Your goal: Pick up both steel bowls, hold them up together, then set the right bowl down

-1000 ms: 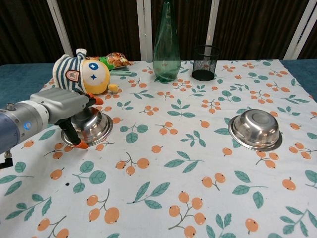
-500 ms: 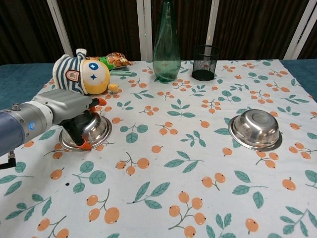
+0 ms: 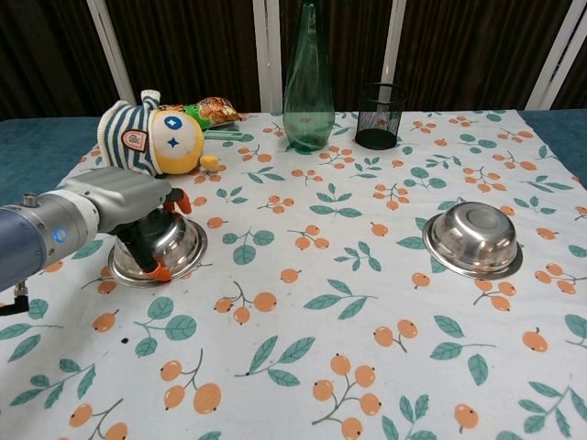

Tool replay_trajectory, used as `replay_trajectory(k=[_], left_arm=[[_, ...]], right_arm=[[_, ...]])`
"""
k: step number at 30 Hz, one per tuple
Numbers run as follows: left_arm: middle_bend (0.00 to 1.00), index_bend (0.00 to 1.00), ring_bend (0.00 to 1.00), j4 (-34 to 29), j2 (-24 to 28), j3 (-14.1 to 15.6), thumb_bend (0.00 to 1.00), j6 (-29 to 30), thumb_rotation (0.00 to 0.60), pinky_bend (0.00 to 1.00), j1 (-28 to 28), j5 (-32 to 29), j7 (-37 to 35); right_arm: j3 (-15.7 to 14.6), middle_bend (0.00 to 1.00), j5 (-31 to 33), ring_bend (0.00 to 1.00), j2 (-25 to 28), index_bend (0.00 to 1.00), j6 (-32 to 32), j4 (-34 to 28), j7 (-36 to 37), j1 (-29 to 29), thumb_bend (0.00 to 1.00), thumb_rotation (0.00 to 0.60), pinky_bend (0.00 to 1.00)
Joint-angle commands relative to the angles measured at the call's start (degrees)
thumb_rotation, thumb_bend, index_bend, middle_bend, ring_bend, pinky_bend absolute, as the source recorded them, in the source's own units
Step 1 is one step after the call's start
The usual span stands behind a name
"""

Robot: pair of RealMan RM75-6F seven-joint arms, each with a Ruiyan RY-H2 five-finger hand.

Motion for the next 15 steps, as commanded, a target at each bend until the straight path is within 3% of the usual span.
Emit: replay_trajectory(k=[1,9,15], left_arm=[[0.40,0.26,0.33,-0.1,0.1,0.3,0.12,0.1,0.506,0.53,0.0,0.2,-0.4],[0.51,0.36,0.41,-0.1,0.1,1.1,0.17,0.9,0.599,0.61,-0.1,1.7,-1.8],[0.57,0.44,0.46,-0.3,0.3,1.3,0.24,1.3,0.600,0.64,0.1,3.6,-3.7]], right_arm=[[-0.1,0.00,0.0,0.00,0.0,0.00,-0.1,0.0,0.0,0.0,0.28,0.600,0.00],[-0.2,0.00,0.1,0.00,0.2,0.00,-0.6,-0.2,0.2,0.2,0.28,0.600,0.00],[-0.3,0.00,0.2,0.00,0.2,0.00,-1.0,-0.2,0.4,0.4,0.28,0.600,0.00]])
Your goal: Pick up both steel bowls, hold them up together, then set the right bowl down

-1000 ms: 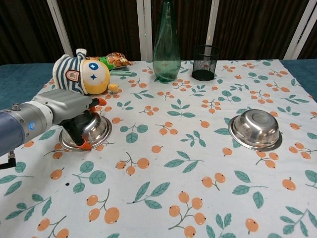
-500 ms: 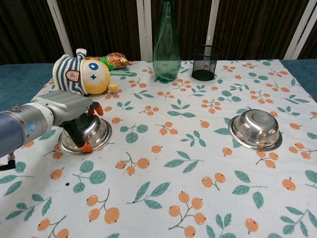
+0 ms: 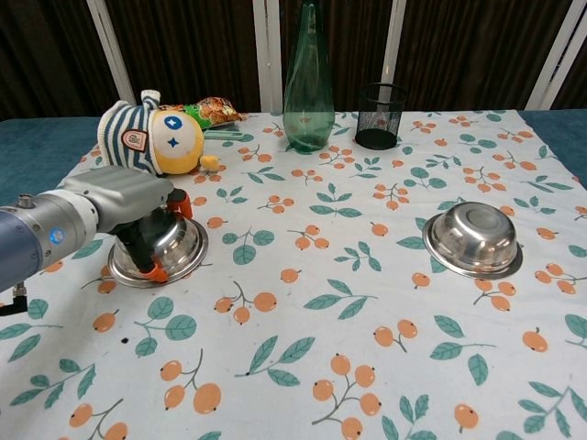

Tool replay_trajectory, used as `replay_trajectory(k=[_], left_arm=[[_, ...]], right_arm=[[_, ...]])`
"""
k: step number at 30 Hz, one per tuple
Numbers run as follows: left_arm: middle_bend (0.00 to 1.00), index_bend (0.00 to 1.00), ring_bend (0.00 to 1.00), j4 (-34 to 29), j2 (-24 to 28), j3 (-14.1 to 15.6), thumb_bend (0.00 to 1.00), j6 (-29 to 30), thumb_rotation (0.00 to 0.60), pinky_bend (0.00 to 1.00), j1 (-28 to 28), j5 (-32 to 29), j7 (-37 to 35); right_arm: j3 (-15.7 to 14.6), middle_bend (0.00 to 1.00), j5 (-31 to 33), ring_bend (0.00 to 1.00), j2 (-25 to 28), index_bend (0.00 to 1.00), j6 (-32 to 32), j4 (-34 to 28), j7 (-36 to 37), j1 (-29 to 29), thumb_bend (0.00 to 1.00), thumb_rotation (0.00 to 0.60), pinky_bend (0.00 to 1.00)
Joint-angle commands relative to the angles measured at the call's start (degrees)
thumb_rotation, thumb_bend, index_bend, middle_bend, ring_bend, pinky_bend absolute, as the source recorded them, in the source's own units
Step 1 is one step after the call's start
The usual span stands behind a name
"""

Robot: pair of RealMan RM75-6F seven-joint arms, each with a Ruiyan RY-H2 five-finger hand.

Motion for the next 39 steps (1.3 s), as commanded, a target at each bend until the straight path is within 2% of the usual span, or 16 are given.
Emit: replay_trajectory(k=[1,7,14,19,27,39], left_arm=[[0.58,0.45,0.47,-0.1,0.1,0.1,0.26,0.4,0.600,0.65,0.2,1.6,-1.4],[0.61,0.47,0.49,-0.1,0.1,0.6,0.29,0.9,0.600,0.67,0.8,5.3,-5.2],[0.61,0.47,0.49,-0.3,1.3,0.9,0.29,-0.8,0.600,0.67,2.4,11.5,-15.5],[0.61,0.47,0.49,-3.1,4.9,1.1,0.29,-1.3,0.600,0.67,3.8,16.2,-22.3],[0.61,0.47,0.49,-7.1,9.8,2.4,0.30,0.8,0.600,0.67,6.0,23.3,-28.5],[0.61,0.46,0.49,-3.8,9.3,4.5,0.32,2.8,0.600,0.67,8.3,31.6,-38.1]], right_arm=[[0.0,0.00,0.0,0.00,0.0,0.00,-0.1,0.0,0.1,0.0,0.28,0.600,0.00],[0.1,0.00,0.2,0.00,0.1,0.00,-0.1,0.0,0.2,0.1,0.28,0.600,0.00],[0.7,0.00,0.1,0.00,-1.1,0.00,0.1,1.2,-0.6,0.4,0.28,0.600,0.00],[1.5,0.00,1.2,0.00,-2.6,0.00,-2.4,2.1,0.1,2.0,0.28,0.600,0.00],[3.6,0.00,4.3,0.00,-3.3,0.00,-5.8,2.0,-1.2,4.7,0.28,0.600,0.00],[6.1,0.00,7.8,0.00,-2.3,0.00,-12.2,-0.2,-3.5,9.6,0.28,0.600,0.00]])
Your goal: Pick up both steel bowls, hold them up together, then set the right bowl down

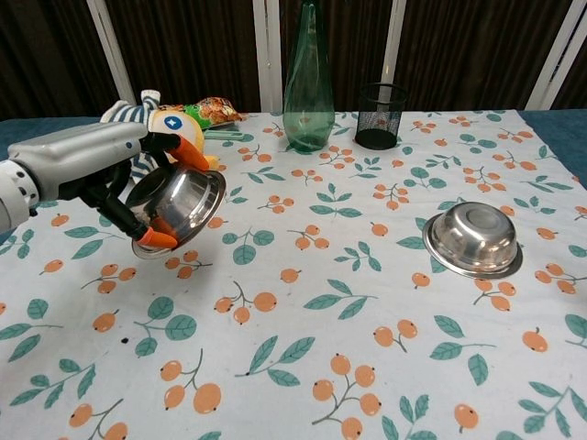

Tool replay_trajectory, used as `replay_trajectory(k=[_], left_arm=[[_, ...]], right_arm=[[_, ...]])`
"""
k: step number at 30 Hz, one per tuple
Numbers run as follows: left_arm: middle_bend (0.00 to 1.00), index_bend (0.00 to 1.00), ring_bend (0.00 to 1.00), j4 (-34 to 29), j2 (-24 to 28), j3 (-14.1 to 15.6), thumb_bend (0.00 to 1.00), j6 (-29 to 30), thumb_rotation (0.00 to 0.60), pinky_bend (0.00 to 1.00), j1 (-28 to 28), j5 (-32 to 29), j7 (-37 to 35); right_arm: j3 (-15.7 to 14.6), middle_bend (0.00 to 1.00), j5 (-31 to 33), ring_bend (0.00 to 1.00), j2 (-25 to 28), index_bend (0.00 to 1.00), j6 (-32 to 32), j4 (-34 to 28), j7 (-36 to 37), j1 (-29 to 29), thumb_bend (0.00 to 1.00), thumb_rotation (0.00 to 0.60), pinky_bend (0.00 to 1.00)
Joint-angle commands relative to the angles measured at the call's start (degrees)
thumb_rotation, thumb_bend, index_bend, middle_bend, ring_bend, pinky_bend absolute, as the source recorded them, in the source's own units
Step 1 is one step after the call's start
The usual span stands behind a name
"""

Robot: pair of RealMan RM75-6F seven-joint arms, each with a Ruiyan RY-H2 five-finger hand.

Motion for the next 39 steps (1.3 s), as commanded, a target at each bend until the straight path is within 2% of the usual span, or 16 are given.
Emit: replay_trajectory(k=[1,12,18,27,33,39], left_arm=[[0.61,0.46,0.49,1.1,-0.2,0.7,0.32,0.4,0.600,0.67,0.6,1.3,-1.6],[0.61,0.46,0.49,1.1,1.5,1.0,0.32,1.0,0.600,0.67,1.7,5.3,-6.0],[0.61,0.46,0.49,0.6,3.2,2.2,0.32,1.5,0.600,0.67,2.9,8.0,-10.1],[0.61,0.46,0.49,1.1,4.0,4.6,0.32,0.7,0.600,0.67,3.7,11.9,-14.7],[0.61,0.46,0.49,0.7,3.8,5.7,0.32,0.6,0.600,0.67,3.9,14.6,-16.1],[0.60,0.46,0.49,-0.7,3.8,5.6,0.32,0.6,0.600,0.67,4.0,15.6,-15.1]], right_arm=[[0.6,0.00,1.0,0.00,0.4,0.00,-2.1,-0.9,0.1,1.5,0.28,0.600,0.00],[2.0,0.00,4.6,0.00,0.3,0.00,-9.2,-2.5,-3.2,7.1,0.28,0.600,0.00],[5.6,0.00,10.0,0.00,-2.8,0.00,-13.4,-3.7,-7.3,12.8,0.28,0.600,0.00],[9.1,0.00,17.3,0.00,-7.0,0.00,-14.5,-5.4,-15.5,19.3,0.28,0.600,0.00],[9.1,0.00,23.5,0.00,-10.4,0.00,-16.3,-3.2,-18.4,23.2,0.28,0.600,0.00],[9.2,0.00,26.7,0.00,-12.8,0.00,-19.6,3.2,-17.0,26.5,0.28,0.600,0.00]])
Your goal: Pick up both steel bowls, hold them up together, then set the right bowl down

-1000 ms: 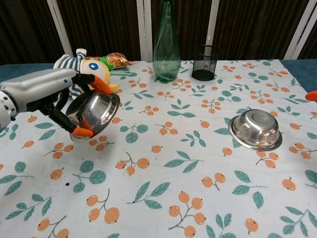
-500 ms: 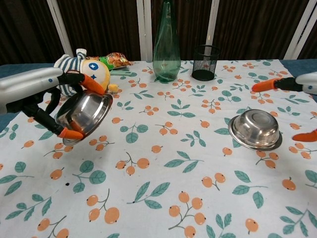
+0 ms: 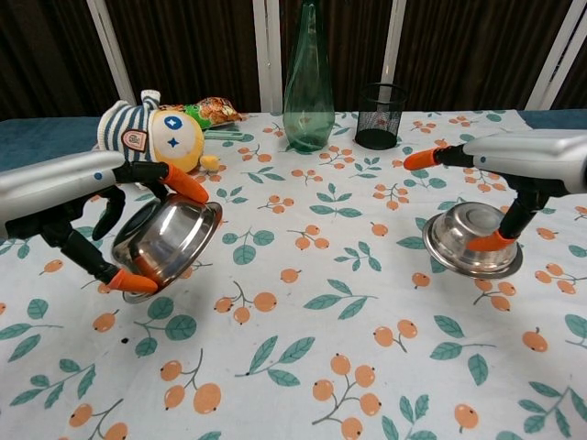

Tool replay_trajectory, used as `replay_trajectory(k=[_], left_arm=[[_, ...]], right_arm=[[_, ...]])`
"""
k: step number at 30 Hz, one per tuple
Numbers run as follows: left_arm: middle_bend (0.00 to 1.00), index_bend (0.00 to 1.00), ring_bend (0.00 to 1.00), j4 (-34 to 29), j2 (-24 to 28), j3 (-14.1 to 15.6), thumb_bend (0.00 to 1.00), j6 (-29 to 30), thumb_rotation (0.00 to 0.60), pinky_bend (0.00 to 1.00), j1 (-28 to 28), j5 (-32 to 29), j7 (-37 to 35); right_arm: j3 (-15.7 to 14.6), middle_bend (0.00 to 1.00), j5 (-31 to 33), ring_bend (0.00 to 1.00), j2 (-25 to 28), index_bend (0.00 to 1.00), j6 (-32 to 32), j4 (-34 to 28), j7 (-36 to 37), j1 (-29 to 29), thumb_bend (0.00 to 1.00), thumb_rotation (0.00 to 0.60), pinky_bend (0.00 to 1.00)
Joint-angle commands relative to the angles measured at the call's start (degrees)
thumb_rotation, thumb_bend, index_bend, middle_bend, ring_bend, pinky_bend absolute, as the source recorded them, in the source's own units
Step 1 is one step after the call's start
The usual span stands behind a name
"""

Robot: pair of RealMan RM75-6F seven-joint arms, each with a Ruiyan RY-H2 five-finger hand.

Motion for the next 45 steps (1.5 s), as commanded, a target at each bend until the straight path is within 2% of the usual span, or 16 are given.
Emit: replay_trajectory(k=[1,8,13,18,25,38,45], left_arm=[[0.60,0.46,0.49,-0.9,0.0,0.0,0.32,-0.1,0.600,0.67,0.1,0.4,1.2],[0.60,0.46,0.49,-3.1,-0.2,0.0,0.32,-0.4,0.600,0.67,0.2,0.7,4.5],[0.60,0.46,0.49,-4.0,-1.1,-0.1,0.31,-1.3,0.600,0.67,0.2,0.3,7.3],[0.60,0.46,0.49,-4.4,-1.8,-0.5,0.31,-2.1,0.600,0.67,0.1,-0.3,8.9],[0.60,0.46,0.49,-4.5,-2.4,-1.0,0.31,-2.6,0.600,0.67,0.1,-1.1,9.9],[0.61,0.46,0.49,-3.8,-3.1,-1.3,0.31,-3.7,0.600,0.67,-0.1,-1.5,10.2],[0.61,0.46,0.49,-4.0,-3.2,-1.3,0.31,-3.6,0.600,0.67,0.0,-1.5,10.8]], right_arm=[[0.1,0.00,2.1,0.00,-1.4,0.00,-2.6,4.5,0.8,2.5,0.28,0.600,0.00],[-0.7,0.00,4.7,0.00,-0.8,0.00,-5.2,8.8,0.4,5.1,0.28,0.600,0.00],[-3.0,0.00,6.7,0.00,0.5,0.00,-7.0,11.5,1.3,5.3,0.28,0.600,0.00],[-4.0,0.00,6.5,0.00,0.8,0.00,-8.1,13.1,4.0,5.3,0.28,0.600,0.00],[-4.6,0.00,5.0,0.00,0.7,0.00,-8.6,14.0,6.9,5.5,0.28,0.600,0.01],[-7.1,0.00,7.3,0.00,-0.2,0.00,-9.6,15.9,6.5,6.9,0.28,0.600,0.01],[-7.6,0.00,7.6,0.00,-0.4,0.00,-8.7,16.0,6.9,7.2,0.28,0.600,0.06]])
